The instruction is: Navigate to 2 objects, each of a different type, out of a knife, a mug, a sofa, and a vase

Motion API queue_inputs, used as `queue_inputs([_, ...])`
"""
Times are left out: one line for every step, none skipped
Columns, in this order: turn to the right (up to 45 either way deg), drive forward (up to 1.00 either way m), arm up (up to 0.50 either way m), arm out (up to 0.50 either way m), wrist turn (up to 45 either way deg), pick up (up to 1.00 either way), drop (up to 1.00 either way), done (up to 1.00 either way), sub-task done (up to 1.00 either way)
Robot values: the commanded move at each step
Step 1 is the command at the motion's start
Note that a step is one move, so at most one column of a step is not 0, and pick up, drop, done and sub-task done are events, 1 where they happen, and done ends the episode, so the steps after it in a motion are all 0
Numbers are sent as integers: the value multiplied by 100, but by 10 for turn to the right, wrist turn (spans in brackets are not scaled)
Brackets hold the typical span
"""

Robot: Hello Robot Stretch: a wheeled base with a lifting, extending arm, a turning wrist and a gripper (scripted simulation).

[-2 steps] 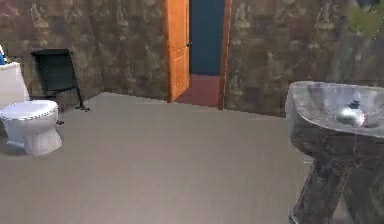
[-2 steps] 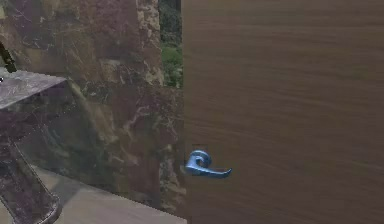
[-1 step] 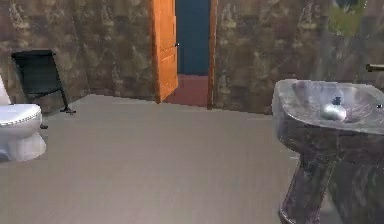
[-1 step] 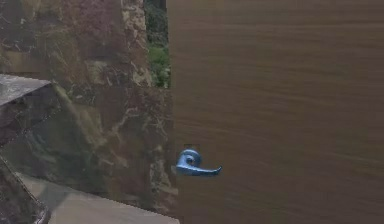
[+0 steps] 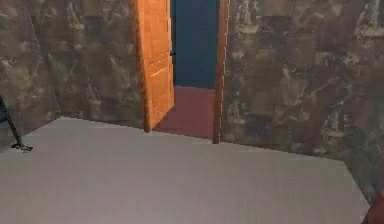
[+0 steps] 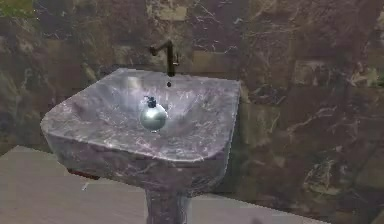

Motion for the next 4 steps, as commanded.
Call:
queue_inputs([0,100,0,0,0,0,0,0,0])
queue_inputs([0,95,0,0,0,0,0,0,0])
queue_inputs([150,0,0,0,0,0,0,0,0])
queue_inputs([0,45,0,0,0,0,0,0,0])
